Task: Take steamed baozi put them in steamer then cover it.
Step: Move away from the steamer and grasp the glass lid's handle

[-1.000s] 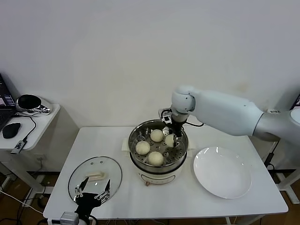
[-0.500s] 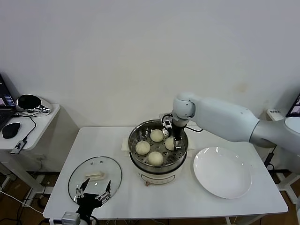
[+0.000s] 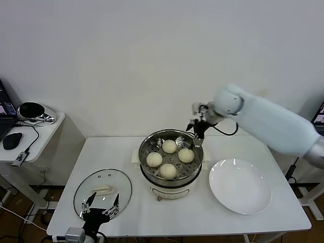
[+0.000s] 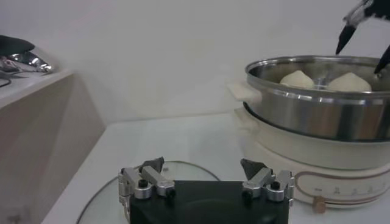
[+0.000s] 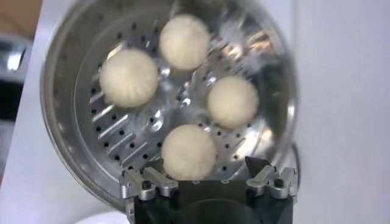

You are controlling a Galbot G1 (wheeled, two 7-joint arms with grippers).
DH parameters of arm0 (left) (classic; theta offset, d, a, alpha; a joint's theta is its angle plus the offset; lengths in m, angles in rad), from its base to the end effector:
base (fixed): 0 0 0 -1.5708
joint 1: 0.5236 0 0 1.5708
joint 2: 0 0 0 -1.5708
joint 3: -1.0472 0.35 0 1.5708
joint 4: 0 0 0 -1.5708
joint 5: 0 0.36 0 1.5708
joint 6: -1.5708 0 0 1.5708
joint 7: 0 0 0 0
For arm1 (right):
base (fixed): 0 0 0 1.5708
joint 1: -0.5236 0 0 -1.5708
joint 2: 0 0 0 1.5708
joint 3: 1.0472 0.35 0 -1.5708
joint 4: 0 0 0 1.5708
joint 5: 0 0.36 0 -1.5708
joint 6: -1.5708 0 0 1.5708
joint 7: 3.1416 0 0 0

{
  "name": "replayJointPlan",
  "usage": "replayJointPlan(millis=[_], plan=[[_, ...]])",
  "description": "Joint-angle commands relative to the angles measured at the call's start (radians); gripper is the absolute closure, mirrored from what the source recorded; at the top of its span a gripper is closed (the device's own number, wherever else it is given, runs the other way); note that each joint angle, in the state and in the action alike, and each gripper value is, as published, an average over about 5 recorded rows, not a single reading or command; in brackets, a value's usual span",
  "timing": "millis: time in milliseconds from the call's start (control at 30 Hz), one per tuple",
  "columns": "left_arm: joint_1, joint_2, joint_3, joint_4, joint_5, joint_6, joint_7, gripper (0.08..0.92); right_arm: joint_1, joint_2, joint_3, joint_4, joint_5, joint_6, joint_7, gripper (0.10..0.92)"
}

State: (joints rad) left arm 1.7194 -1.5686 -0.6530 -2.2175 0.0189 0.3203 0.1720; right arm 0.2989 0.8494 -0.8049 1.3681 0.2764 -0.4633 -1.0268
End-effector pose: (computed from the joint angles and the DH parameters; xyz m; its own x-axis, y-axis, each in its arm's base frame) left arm 0.1401 0.0374 -0.2815 -0.9374 0.0439 0.3456 0.0623 0.9972 0.0423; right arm 0.5485 -0.0220 -0.0386 -0.3148 -0.4374 0.8424 -0.9413 0.0302 -0.3361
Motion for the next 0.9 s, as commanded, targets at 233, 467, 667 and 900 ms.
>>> replayJointPlan(millis=[233, 467, 667, 900], plan=[[-0.001, 0.013, 0.022, -0.003, -0.011, 0.015, 0.029, 0.177, -0.86, -0.339, 0.9, 0.327, 0.301, 0.262, 0.596, 0.203], [-0.021, 0.015, 0.017, -0.003, -0.013, -0.022, 0.0, 0.177, -1.294, -0.2, 1.333, 0.375, 0.345, 0.326, 0.746, 0.203], [-0.036, 0.021, 0.007, 0.027, 0.037, -0.078, -0.003, 0.177, -1.533, -0.018, 1.541, 0.397, 0.399, 0.413, 0.834, 0.203], [-0.044, 0.049, 0.009, 0.084, 0.17, -0.172, -0.029, 0.177, -1.74, 0.209, 1.653, 0.467, 0.57, 0.4, 0.898, 0.203]])
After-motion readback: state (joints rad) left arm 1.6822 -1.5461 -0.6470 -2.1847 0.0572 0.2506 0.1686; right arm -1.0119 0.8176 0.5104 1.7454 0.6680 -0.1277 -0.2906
